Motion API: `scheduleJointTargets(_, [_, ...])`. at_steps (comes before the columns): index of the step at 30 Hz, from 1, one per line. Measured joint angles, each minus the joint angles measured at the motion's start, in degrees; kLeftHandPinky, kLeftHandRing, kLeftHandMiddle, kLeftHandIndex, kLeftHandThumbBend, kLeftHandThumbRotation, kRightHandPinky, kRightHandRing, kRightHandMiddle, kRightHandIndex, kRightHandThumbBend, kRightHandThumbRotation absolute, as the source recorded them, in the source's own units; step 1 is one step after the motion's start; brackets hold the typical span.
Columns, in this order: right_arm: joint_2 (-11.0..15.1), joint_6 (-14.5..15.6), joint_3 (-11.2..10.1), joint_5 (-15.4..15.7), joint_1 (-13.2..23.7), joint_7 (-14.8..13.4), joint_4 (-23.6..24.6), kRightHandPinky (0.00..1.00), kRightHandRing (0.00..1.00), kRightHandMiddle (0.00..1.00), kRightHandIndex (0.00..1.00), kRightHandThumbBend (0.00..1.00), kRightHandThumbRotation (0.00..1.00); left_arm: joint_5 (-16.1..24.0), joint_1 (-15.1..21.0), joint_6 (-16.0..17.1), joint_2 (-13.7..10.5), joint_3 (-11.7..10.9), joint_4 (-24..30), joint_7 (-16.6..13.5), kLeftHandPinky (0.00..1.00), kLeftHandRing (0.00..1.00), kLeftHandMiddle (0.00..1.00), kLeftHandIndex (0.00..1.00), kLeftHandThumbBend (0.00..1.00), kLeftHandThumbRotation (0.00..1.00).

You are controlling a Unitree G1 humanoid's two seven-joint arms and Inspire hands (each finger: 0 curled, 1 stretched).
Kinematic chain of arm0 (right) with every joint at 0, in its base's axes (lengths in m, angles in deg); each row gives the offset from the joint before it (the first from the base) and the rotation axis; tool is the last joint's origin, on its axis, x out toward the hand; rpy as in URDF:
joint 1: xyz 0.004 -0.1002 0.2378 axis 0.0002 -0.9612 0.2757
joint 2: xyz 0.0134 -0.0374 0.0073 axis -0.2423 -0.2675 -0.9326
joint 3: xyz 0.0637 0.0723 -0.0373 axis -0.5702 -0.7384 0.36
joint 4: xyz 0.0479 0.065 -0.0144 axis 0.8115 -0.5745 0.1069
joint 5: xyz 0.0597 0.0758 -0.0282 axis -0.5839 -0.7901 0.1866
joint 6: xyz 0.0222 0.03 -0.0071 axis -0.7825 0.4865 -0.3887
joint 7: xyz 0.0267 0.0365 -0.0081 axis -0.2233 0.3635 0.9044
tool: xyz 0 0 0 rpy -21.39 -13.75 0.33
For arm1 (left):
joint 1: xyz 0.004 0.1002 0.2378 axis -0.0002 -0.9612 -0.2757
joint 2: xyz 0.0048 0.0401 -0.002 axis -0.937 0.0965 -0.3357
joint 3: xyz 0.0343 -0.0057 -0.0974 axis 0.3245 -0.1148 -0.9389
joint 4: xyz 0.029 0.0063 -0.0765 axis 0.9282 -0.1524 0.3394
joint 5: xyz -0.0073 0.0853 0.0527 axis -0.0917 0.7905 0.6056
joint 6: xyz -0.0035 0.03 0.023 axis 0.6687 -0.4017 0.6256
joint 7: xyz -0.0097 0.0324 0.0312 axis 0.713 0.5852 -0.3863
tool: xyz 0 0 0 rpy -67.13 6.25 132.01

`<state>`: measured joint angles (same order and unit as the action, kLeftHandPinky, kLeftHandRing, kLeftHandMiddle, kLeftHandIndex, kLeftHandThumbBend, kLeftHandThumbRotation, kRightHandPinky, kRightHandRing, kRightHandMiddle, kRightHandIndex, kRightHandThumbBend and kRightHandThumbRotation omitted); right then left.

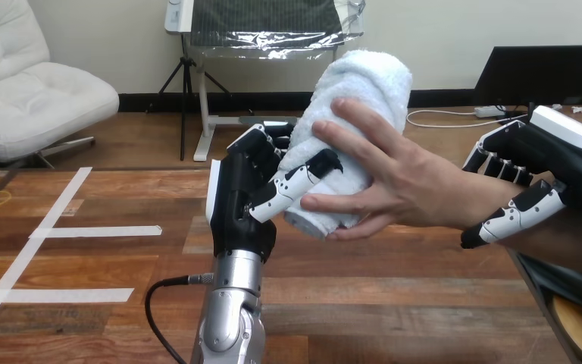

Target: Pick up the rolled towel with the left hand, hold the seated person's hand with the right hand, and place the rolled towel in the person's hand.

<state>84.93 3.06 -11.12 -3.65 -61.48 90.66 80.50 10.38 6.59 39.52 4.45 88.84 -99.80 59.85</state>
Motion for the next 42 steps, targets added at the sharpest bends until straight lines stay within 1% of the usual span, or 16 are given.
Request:
scheduleJointTargets(17, [0.00, -0.34, -0.03, -0.08, -0.22, 0.03, 0.16, 0.33, 0.39, 0.43, 0.50, 0.90, 0.10, 0.00, 0.00, 0.11, 0.00, -0.03, -0.04, 0.33, 0.33, 0.37, 0.42, 0.43, 0.72, 0.00])
scheduleJointTargets(23, [0.00, -0.39, -0.07, -0.09, -0.35, 0.03, 0.17, 0.34, 0.40, 0.45, 0.51, 0.90, 0.10, 0.04, 0.00, 0.13, 0.00, -0.02, -0.03, 0.49, 0.34, 0.39, 0.44, 0.44, 0.73, 0.00])
scheduleJointTargets(24, [0.00, -0.39, -0.11, -0.09, -0.39, 0.03, 0.18, 0.35, 0.42, 0.46, 0.52, 0.91, 0.10, 0.06, 0.00, 0.14, 0.00, -0.02, -0.03, 0.56, 0.35, 0.42, 0.47, 0.46, 0.72, 0.03])
scheduleJointTargets(26, [0.01, -0.38, -0.20, -0.17, -0.51, 0.04, 0.20, 0.36, 0.43, 0.46, 0.53, 0.91, 0.10, 0.04, 0.00, 0.14, 0.00, -0.03, -0.03, 1.01, 0.36, 0.43, 0.49, 0.48, 0.72, 0.06])
scheduleJointTargets(29, [0.02, -0.43, -0.31, -0.45, -0.66, 0.10, 0.20, 0.38, 0.46, 0.49, 0.56, 0.91, 0.12, -0.08, 0.00, 0.14, 0.00, -0.03, -0.02, 1.81, 0.39, 0.46, 0.52, 0.51, 0.73, 0.16])
scheduleJointTargets(30, [0.02, -0.48, -0.34, -0.55, -0.71, 0.12, 0.20, 0.40, 0.47, 0.51, 0.57, 0.91, 0.13, -0.13, 0.00, 0.14, 0.00, -0.03, -0.01, 2.05, 0.40, 0.47, 0.54, 0.52, 0.75, 0.20])
scheduleJointTargets(31, [0.05, -0.55, -0.38, -0.68, -0.77, 0.17, 0.20, 0.43, 0.50, 0.54, 0.59, 0.91, 0.15, -0.26, 0.00, 0.14, 0.00, -0.03, -0.01, 2.43, 0.41, 0.49, 0.56, 0.54, 0.77, 0.26])
scheduleJointTargets(32, [0.07, -0.58, -0.42, -0.80, -0.82, 0.24, 0.20, 0.43, 0.50, 0.54, 0.59, 0.91, 0.15, -0.45, 0.00, 0.13, 0.00, -0.03, -0.01, 2.83, 0.41, 0.49, 0.56, 0.54, 0.77, 0.26])
scheduleJointTargets(33, [0.09, -0.58, -0.45, -0.97, -0.85, 0.32, 0.20, 0.45, 0.53, 0.57, 0.62, 0.91, 0.16, -0.73, 0.00, 0.13, 0.00, -0.03, -0.01, 3.26, 0.44, 0.52, 0.58, 0.57, 0.80, 0.32])
scheduleJointTargets(35, [0.15, -0.64, -0.52, -1.20, -0.87, 0.56, 0.20, 0.47, 0.55, 0.59, 0.64, 0.91, 0.17, -1.62, -0.01, 0.07, 0.00, -0.07, -0.01, 4.57, 0.46, 0.54, 0.60, 0.59, 0.82, 0.36])
scheduleJointTargets(38, [0.26, -1.00, -0.56, -1.35, -0.88, 0.75, 0.20, 0.50, 0.59, 0.63, 0.67, 0.90, 0.20, -3.00, -0.01, -0.15, 0.00, -0.18, 0.00, 6.67, 0.49, 0.56, 0.62, 0.61, 0.87, 0.43])
scheduleJointTargets(41, [0.27, -1.43, -0.56, -1.35, -0.88, 0.75, 0.20, 0.53, 0.62, 0.67, 0.70, 0.89, 0.22, -4.31, -0.02, -0.49, 0.00, -0.25, 0.00, 8.54, 0.51, 0.58, 0.64, 0.64, 0.88, 0.51])
scheduleJointTargets(42, [0.28, -1.55, -0.56, -1.34, -0.88, 0.75, 0.20, 0.54, 0.63, 0.68, 0.72, 0.88, 0.23, -4.74, -0.02, -0.57, 0.00, -0.28, 0.00, 9.16, 0.53, 0.60, 0.65, 0.65, 0.91, 0.56])
